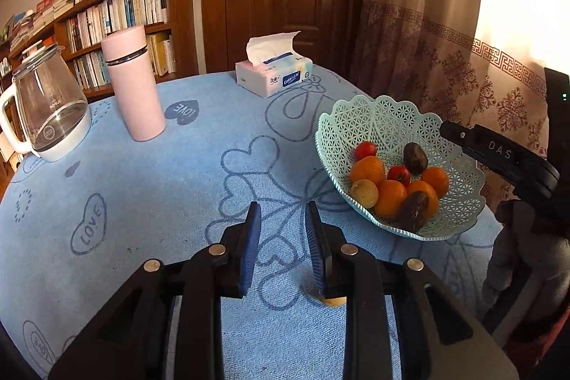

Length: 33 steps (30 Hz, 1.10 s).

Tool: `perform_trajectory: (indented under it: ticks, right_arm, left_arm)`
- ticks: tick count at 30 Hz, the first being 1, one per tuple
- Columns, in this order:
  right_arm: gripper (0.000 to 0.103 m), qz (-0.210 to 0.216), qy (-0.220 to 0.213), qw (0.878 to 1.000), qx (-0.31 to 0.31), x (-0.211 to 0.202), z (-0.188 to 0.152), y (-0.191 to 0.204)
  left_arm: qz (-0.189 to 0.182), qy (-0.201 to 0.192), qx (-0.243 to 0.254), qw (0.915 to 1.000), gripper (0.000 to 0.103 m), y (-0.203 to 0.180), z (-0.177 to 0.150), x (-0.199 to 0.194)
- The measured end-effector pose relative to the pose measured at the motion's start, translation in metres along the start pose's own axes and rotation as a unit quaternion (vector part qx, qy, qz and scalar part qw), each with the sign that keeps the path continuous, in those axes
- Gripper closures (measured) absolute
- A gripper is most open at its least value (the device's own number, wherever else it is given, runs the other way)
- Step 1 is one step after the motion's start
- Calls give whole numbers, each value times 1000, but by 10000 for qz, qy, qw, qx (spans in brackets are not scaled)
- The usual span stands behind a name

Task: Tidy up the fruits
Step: 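Carry the small tan fruit into the basket and open the left tool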

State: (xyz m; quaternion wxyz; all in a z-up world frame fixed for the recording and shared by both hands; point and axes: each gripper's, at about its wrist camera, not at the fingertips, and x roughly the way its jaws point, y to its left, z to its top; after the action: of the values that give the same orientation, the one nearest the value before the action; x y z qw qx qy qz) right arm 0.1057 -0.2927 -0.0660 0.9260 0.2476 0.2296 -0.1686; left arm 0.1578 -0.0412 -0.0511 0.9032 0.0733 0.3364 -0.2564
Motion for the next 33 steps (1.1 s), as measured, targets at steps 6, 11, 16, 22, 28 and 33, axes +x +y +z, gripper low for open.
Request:
perform_trajectory:
  ticks: [6, 11, 16, 22, 28, 33]
  right_arm:
    - [36, 6, -64, 10000, 29, -3, 0, 1]
    - [36, -3, -44, 10000, 17, -2, -1, 2]
    - [36, 10, -25, 10000, 1, -2, -2, 2]
    - [36, 26, -16, 10000, -20, -2, -2, 3]
    - [36, 42, -14, 10000, -49, -2, -2, 5]
    - [36, 27, -43, 10000, -27, -3, -2, 4]
  left_arm:
    - [-116, 378, -620, 9973, 58, 34, -15, 6]
    - [-460, 631, -452, 9959, 46, 18, -35, 3]
    - [-687, 730, -135, 9949, 46, -4, -51, -1]
    - [-725, 821, 96, 9939, 57, -18, -58, 4]
    - [-602, 1006, 229, 9928, 74, -23, -68, 18]
    - [-644, 952, 243, 9931, 74, -23, -65, 14]
